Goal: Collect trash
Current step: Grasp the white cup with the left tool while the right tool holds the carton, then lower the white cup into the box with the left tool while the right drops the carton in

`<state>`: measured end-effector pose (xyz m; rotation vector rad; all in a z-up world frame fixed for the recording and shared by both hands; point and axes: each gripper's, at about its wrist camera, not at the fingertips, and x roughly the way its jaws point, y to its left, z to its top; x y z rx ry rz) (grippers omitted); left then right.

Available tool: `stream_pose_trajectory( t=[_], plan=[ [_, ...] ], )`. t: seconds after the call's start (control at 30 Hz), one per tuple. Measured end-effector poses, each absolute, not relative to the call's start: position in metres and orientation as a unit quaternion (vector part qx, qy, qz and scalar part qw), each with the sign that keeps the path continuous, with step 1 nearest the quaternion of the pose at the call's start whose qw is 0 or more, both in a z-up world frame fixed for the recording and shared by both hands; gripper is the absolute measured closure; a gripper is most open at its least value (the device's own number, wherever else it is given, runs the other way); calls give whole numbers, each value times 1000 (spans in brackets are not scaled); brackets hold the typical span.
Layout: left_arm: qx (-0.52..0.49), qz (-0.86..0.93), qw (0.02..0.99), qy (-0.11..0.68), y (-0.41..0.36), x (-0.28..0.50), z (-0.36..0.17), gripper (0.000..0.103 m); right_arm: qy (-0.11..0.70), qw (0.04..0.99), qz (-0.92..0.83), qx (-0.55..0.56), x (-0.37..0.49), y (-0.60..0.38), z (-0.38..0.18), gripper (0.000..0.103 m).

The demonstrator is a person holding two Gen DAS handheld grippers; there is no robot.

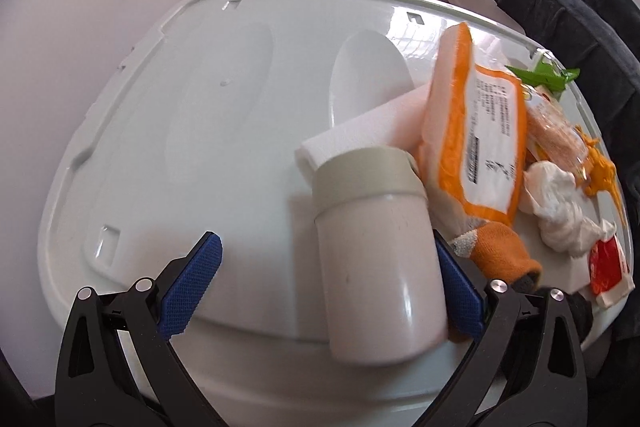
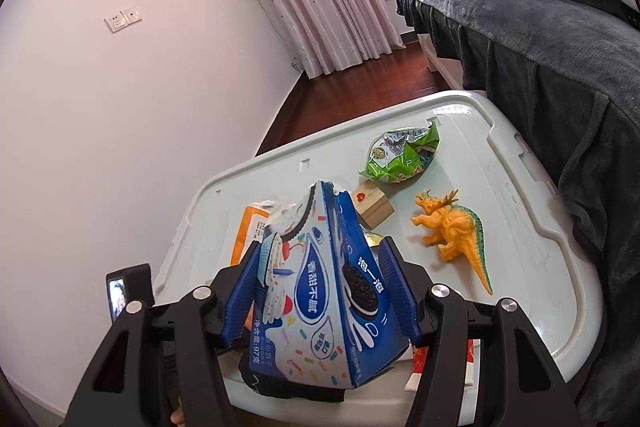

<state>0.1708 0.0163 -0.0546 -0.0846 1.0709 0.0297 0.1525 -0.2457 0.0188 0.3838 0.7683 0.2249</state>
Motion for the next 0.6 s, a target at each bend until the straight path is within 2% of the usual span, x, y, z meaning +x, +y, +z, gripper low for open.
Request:
stream_pose_trajectory(
  t=[0.1,0.17,0.2,0.37,0.6],
  plan=[
    [-28,16,866,498,16,169,-55,12,373,903,106,185,153,-245,17,45],
    [-7,17,876,482,13,163,-53,50,373,903,107,184,153,-244,17,45],
    [5,17,879,476,11,161,-52,56,373,904,106,182,153,-244,17,45],
    [-8,-12,881,473,18,157,-48,57,373,905,106,175,152,-240,18,45],
    [-19,-44,907,419,21,140,-8,57,367,909,110,164,149,-234,21,45]
  ],
)
